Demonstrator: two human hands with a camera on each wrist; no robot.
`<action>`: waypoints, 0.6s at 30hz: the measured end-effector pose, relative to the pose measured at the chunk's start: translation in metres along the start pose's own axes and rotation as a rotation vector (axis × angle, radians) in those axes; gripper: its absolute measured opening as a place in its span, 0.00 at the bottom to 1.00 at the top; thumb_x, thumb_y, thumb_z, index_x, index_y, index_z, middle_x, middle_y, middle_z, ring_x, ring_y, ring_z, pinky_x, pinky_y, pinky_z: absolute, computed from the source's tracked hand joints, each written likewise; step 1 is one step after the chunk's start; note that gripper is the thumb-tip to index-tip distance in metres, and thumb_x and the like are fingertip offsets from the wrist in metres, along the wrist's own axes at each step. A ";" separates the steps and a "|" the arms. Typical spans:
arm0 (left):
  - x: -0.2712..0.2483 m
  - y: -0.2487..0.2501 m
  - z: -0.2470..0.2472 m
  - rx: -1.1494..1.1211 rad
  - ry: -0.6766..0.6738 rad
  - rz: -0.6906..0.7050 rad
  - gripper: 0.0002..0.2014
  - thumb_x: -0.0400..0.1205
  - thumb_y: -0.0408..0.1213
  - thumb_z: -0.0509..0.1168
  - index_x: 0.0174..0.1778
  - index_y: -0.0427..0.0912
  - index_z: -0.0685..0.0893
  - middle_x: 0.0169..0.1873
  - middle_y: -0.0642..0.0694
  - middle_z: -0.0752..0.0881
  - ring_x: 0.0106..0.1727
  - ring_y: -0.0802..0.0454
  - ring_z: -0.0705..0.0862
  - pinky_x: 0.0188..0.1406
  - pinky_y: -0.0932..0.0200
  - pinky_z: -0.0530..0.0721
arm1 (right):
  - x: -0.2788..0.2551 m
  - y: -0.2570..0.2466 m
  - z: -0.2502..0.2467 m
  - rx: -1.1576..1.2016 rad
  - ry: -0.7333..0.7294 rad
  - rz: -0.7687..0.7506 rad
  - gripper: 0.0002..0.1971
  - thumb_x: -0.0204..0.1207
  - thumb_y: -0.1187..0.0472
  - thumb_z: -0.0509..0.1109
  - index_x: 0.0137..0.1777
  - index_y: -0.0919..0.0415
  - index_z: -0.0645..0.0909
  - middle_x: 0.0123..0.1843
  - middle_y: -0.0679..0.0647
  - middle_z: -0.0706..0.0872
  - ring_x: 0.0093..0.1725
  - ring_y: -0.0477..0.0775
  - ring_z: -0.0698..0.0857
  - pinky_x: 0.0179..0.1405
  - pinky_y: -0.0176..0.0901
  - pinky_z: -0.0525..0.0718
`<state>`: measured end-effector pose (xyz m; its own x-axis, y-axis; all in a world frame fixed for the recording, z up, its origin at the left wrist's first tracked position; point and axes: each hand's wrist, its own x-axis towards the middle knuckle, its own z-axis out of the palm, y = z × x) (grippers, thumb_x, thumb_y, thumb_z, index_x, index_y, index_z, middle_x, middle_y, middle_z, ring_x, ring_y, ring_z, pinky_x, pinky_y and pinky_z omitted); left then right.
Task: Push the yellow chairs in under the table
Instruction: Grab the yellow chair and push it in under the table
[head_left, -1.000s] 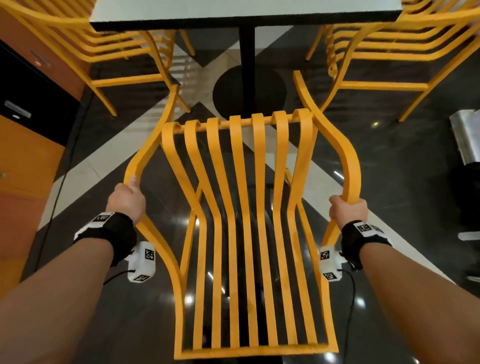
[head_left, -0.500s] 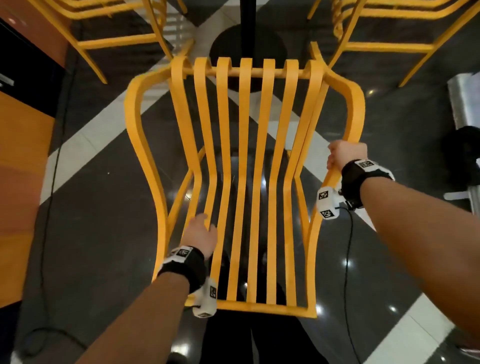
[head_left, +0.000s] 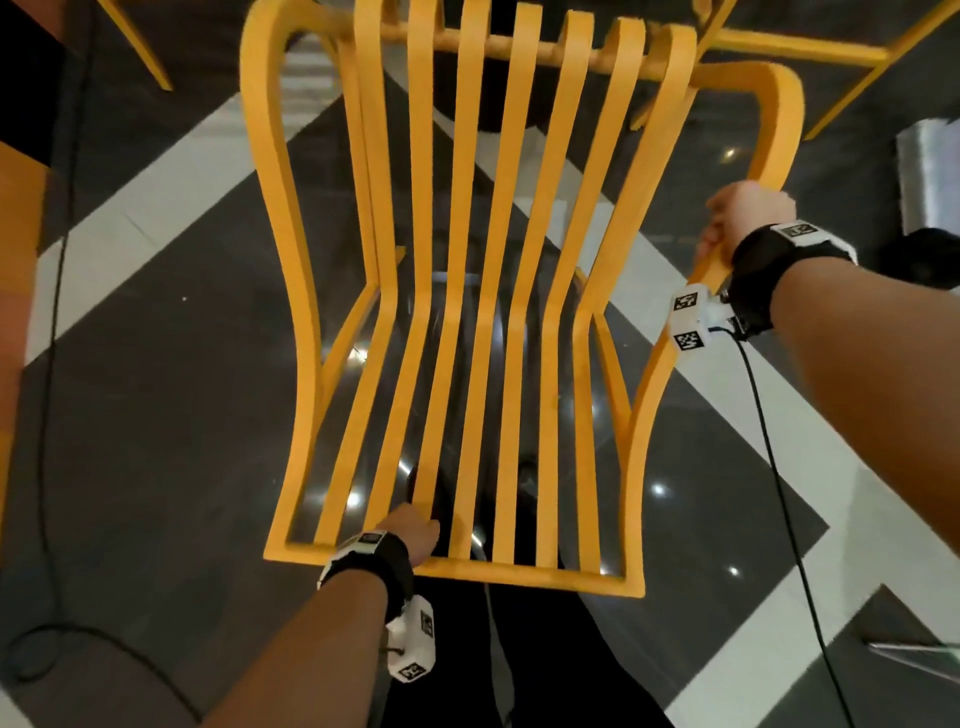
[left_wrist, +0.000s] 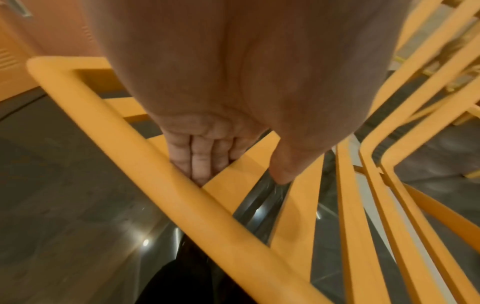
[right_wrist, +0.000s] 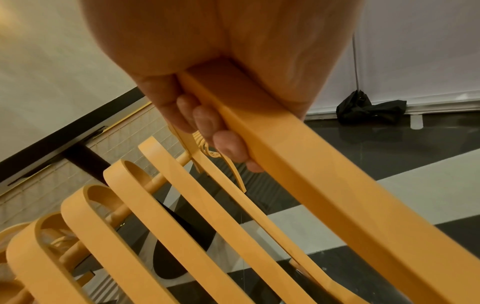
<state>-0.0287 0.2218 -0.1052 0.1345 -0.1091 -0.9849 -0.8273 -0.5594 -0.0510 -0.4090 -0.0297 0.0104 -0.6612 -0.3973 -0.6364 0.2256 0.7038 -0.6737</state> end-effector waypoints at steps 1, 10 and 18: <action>0.002 0.000 -0.001 0.018 -0.004 0.008 0.35 0.85 0.54 0.57 0.84 0.36 0.60 0.69 0.38 0.80 0.58 0.41 0.83 0.51 0.52 0.79 | 0.000 -0.002 -0.002 -0.011 0.013 -0.008 0.10 0.78 0.65 0.58 0.35 0.61 0.74 0.17 0.52 0.70 0.12 0.52 0.71 0.19 0.41 0.74; -0.045 0.018 -0.021 0.144 0.079 0.132 0.44 0.77 0.64 0.64 0.81 0.35 0.69 0.77 0.35 0.76 0.73 0.36 0.80 0.68 0.43 0.79 | -0.073 0.060 -0.038 -0.801 -0.188 -0.226 0.40 0.77 0.47 0.69 0.85 0.57 0.56 0.79 0.62 0.74 0.75 0.68 0.76 0.71 0.59 0.76; -0.141 0.077 -0.080 0.411 0.315 0.310 0.70 0.60 0.82 0.62 0.88 0.38 0.47 0.84 0.39 0.66 0.80 0.37 0.70 0.76 0.42 0.73 | -0.169 0.122 -0.074 -1.647 -0.719 -0.223 0.60 0.50 0.10 0.44 0.76 0.46 0.76 0.85 0.54 0.66 0.81 0.63 0.68 0.78 0.64 0.68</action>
<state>-0.0676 0.1288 0.0431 -0.0436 -0.4900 -0.8706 -0.9884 -0.1059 0.1091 -0.3228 0.1664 0.0636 -0.0710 -0.3910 -0.9176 -0.9730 0.2296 -0.0225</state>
